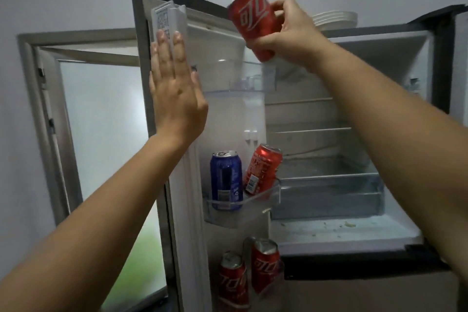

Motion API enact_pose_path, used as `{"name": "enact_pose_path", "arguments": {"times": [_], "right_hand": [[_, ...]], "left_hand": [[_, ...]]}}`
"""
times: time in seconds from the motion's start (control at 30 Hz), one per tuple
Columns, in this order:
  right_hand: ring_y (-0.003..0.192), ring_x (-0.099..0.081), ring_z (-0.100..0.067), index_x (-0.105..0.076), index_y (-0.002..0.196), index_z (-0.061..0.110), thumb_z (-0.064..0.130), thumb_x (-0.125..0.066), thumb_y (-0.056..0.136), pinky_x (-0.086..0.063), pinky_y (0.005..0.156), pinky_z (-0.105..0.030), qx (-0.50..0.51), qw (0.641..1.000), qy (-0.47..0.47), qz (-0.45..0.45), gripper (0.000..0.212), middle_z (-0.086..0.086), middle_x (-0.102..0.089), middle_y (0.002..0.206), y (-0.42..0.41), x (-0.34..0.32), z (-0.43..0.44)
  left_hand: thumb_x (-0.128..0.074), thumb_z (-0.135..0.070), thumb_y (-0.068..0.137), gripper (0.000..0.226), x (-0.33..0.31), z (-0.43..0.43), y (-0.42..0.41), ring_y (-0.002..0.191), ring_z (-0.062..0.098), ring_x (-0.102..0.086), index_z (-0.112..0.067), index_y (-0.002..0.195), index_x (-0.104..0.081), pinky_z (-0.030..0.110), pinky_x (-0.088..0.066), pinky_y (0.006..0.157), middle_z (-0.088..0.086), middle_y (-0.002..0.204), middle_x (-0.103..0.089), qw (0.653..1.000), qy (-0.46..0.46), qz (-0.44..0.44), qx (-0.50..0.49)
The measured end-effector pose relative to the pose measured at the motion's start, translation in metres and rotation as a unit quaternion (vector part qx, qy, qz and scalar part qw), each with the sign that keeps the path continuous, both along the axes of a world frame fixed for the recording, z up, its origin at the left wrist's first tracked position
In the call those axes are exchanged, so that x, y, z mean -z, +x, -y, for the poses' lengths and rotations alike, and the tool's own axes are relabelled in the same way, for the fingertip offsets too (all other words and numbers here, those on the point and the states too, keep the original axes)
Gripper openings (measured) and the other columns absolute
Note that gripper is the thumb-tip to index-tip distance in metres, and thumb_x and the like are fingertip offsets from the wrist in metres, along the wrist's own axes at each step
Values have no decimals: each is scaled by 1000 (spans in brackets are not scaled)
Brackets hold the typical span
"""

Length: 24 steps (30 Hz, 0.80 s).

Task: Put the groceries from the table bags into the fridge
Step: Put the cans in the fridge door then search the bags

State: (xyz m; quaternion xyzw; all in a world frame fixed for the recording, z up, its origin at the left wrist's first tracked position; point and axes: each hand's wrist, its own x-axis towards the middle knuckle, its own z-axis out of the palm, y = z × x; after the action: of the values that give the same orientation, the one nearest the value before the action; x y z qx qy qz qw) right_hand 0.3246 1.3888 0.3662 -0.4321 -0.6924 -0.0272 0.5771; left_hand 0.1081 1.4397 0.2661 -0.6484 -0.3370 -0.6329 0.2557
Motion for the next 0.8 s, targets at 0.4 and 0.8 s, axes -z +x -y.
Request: {"name": "enact_pose_path", "arguments": {"times": [0.4,0.8], "right_hand": [[110,-69,-25,-68,125,31,4,-84,73,-54,100,-48,-58,900,-302,308,61,0,-73,117,-29,-40,-47],[70,-59,-15,-72,91,20,40,-57,82,-49,65,-28,-51,935,-254,242,26,0,-63,82,-34,-16,-46]], "left_hand": [[-36,-18,103,63,0,-8,-10,154,30,-2,-4,157,-9,40,-3,126,17,166,-5,1000,14,-5,13],[-35,-21,103,62,1,-9,-10,154,27,-2,-6,158,-10,41,-3,126,15,167,-5,1000,8,1,10]]}}
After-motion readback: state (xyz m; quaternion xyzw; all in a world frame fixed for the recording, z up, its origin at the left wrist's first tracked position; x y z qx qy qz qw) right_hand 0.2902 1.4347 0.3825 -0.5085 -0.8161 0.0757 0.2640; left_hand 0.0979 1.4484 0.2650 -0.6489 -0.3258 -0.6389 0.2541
